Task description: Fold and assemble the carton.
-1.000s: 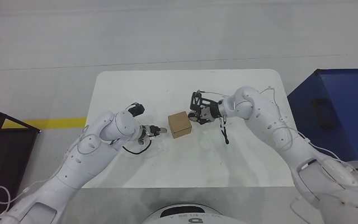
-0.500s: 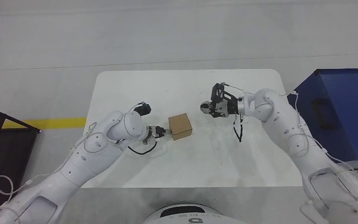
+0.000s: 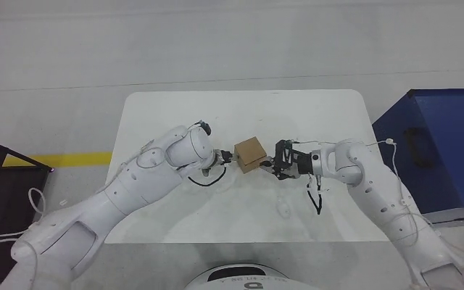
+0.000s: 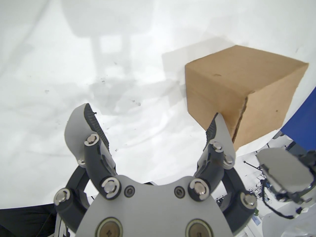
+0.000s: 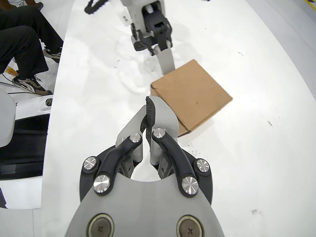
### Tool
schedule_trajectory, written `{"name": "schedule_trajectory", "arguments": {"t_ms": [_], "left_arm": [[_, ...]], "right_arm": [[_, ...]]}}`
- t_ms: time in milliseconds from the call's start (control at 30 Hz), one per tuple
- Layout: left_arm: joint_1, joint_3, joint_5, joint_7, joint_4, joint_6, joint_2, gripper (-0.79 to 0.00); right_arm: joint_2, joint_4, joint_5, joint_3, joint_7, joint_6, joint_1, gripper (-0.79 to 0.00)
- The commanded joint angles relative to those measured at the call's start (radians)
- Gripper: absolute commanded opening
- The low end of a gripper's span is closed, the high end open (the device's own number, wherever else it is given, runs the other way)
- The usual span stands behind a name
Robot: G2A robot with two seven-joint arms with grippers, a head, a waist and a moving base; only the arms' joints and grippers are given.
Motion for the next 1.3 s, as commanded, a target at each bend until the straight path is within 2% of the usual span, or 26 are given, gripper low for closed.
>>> {"name": "schedule_trajectory", "arguments": {"t_ms": [0,133,267,400,600,667,733,867,1000,1067,1167,1267], "left_arm": [[-0.006,-0.005,-0.032,0.016,0.015,0.015,-0.012,0.000],[0.002,-0.056,-0.097,0.029,0.059,-0.012,-0.013,0.000],[0.033,-0.123,-0.110,0.025,0.059,-0.040,0.016,0.000],[0.111,-0.231,-0.117,0.058,0.004,-0.080,0.060,0.000],[0.262,-0.424,-0.138,0.068,-0.124,-0.137,0.128,0.000],[0.303,-0.473,-0.138,0.062,-0.160,-0.144,0.144,0.000],[0.332,-0.511,-0.145,0.053,-0.185,-0.153,0.156,0.000],[0.367,-0.554,-0.142,0.032,-0.215,-0.163,0.171,0.000],[0.381,-0.569,-0.134,0.017,-0.230,-0.164,0.179,0.000],[0.384,-0.571,-0.131,0.012,-0.233,-0.162,0.181,0.000],[0.386,-0.573,-0.134,0.011,-0.235,-0.158,0.183,0.000],[0.385,-0.574,-0.149,0.006,-0.234,-0.154,0.183,0.000]], "right_arm": [[0.012,-0.023,-0.007,-0.010,0.008,0.001,-0.013,-0.785],[0.026,-0.021,0.009,-0.065,0.052,0.001,0.011,-0.785],[0.020,0.024,0.046,-0.148,0.118,0.001,0.082,-0.785],[-0.003,0.109,0.101,-0.220,0.209,0.041,0.175,-0.785],[-0.056,0.183,0.151,-0.309,0.251,0.195,0.285,-0.785],[-0.068,0.195,0.156,-0.331,0.253,0.195,0.303,-0.785],[-0.072,0.207,0.161,-0.343,0.258,0.151,0.314,-0.785],[-0.075,0.225,0.172,-0.348,0.264,0.126,0.326,-0.785],[-0.097,0.239,0.161,-0.380,0.304,0.243,0.353,-0.785],[-0.110,0.250,0.167,-0.401,0.310,0.249,0.369,-0.785],[-0.114,0.250,0.176,-0.409,0.289,0.183,0.377,-0.785],[-0.094,0.237,0.172,-0.372,0.247,0.065,0.354,-0.785]]}}
